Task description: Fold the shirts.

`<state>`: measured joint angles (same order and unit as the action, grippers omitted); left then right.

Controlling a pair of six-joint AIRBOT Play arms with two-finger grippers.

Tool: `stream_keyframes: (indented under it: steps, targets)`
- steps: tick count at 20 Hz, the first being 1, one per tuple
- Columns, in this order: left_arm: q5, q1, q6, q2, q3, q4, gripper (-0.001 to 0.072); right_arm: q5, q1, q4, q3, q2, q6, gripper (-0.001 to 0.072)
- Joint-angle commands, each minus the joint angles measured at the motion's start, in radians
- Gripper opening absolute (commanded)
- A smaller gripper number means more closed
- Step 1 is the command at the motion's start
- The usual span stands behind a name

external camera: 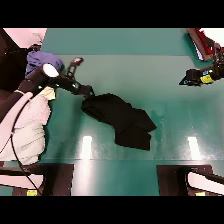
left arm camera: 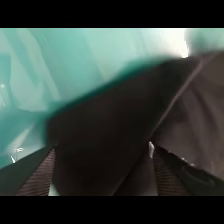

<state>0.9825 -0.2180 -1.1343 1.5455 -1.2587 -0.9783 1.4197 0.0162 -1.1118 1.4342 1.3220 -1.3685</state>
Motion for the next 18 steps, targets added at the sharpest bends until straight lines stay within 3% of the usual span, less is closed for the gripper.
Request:
stream_keyframes:
  steps: [1,2,4,7,9,10,11,12,13,14,18]
  targets:
    - [-0.013,-0.038,0.044,0.05,0.0,0.019,0.0652,0.011,0.0,0.021,0.0,0.0,0.0,0.002]
    - [-0.012,-0.038,0.043,0.05,-0.01,0.016,0.0481,0.018,0.0,0.019,0.0,0.0,0.0,0.0021]
    - [0.008,-0.036,0.047,0.048,-0.049,0.003,0.0028,0.044,0.0,0.018,0.0,0.0,0.0,0.002]
    - [0.063,-0.035,0.041,0.003,-0.175,-0.087,0.002,0.134,0.0,0.018,-0.058,-0.022,0.0,0.002]
    - [0.087,-0.035,0.04,-0.06,-0.249,-0.129,0.0021,0.072,0.0,0.018,-0.208,-0.087,0.0,0.0022]
    - [0.088,-0.035,0.04,-0.091,-0.272,-0.129,0.0021,0.012,0.0,0.021,-0.291,-0.116,0.0,0.0186]
    - [0.085,-0.035,0.04,-0.114,-0.284,-0.129,0.0022,-0.06,0.001,0.032,-0.38,-0.136,0.0,0.0609]
    - [0.079,-0.035,0.039,-0.134,-0.284,-0.126,0.0021,-0.116,0.0,0.08,-0.454,-0.137,0.004,0.0673]
    - [0.085,-0.035,0.037,-0.143,-0.284,-0.125,0.0022,-0.153,0.003,0.163,-0.518,-0.122,0.045,0.0556]
    - [0.097,-0.035,0.026,-0.144,-0.284,-0.12,0.0022,-0.181,0.015,0.24,-0.562,-0.097,0.116,0.0494]
    - [0.128,-0.035,0.004,-0.141,-0.284,-0.121,0.0022,-0.305,0.14,0.311,-0.595,0.055,0.161,0.0483]
